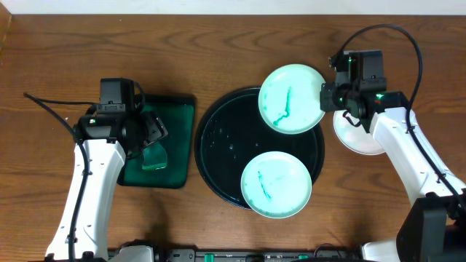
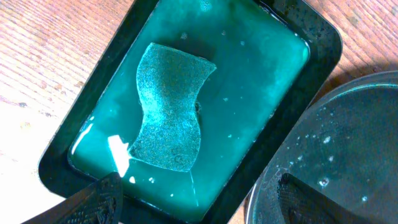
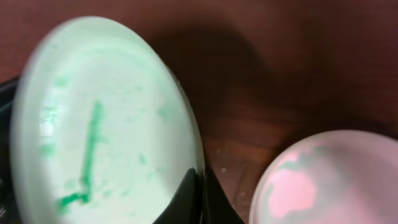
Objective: Clean dirty plates on tray and stack at the side
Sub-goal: 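Drag the pale green plate toward tray center with the right gripper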
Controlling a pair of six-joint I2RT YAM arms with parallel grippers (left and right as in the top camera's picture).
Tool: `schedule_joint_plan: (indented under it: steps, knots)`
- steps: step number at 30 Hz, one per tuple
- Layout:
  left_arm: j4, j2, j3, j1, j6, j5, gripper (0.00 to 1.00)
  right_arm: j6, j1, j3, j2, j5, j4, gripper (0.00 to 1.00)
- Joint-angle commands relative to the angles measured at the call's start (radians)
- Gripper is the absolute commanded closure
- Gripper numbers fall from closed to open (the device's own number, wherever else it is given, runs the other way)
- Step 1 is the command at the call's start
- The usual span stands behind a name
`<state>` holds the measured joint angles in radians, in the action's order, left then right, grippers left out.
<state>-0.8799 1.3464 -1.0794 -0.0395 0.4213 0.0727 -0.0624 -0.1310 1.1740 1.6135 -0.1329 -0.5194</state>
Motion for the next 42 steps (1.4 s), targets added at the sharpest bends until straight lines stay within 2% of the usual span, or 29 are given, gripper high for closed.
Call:
schedule_joint_plan:
  steps: [1,4,9,14,18,21,24,29,31,33,35,39,42]
  knots:
    - [-0.003,0.000,-0.017,-0.006,-0.002,-0.005,0.20,0.027,-0.018,0.002,0.011,-0.140,-0.015,0.99]
    - [-0.003,0.000,-0.016,-0.006,-0.002,-0.005,0.20,0.024,-0.047,0.002,0.030,-0.188,-0.013,0.99]
    - [-0.003,0.000,-0.017,-0.006,-0.002,-0.005,0.20,-0.115,-0.107,0.002,0.108,-0.190,0.024,0.99]
    - [-0.003,0.000,-0.017,-0.006,-0.002,-0.005,0.20,-0.144,-0.190,0.002,0.253,-0.210,0.135,0.99]
    - [-0.003,0.000,-0.017,-0.006,-0.002,-0.005,0.20,-0.179,-0.228,0.002,0.305,-0.173,0.198,0.99]
    - [-0.004,-0.001,-0.017,-0.006,-0.074,-0.046,0.20,-0.203,-0.231,0.003,0.297,-0.136,0.222,0.99]
    - [-0.002,-0.001,-0.017,-0.006,-0.133,-0.078,0.20,-0.190,-0.230,0.003,0.261,-0.133,0.221,0.88]
    - [-0.002,-0.001,-0.017,-0.006,-0.133,-0.084,0.20,-0.075,-0.232,0.003,0.153,-0.133,0.166,0.80]
    - [-0.001,-0.001,-0.017,-0.006,-0.117,-0.071,0.20,-0.030,-0.232,0.003,0.107,-0.134,0.130,0.79]
    - [-0.006,-0.001,-0.017,-0.005,-0.065,0.009,0.20,-0.005,-0.233,0.003,0.072,-0.133,0.096,0.78]
    - [-0.007,0.001,-0.015,-0.005,-0.061,0.080,0.20,0.000,-0.236,0.003,0.055,-0.134,0.068,0.78]
    - [-0.002,0.022,0.006,0.011,-0.073,0.094,0.20,0.000,-0.247,0.002,0.052,-0.134,0.019,0.79]
    - [-0.002,0.064,0.042,0.014,-0.054,0.016,0.35,0.000,-0.257,0.002,0.055,-0.133,-0.007,0.79]
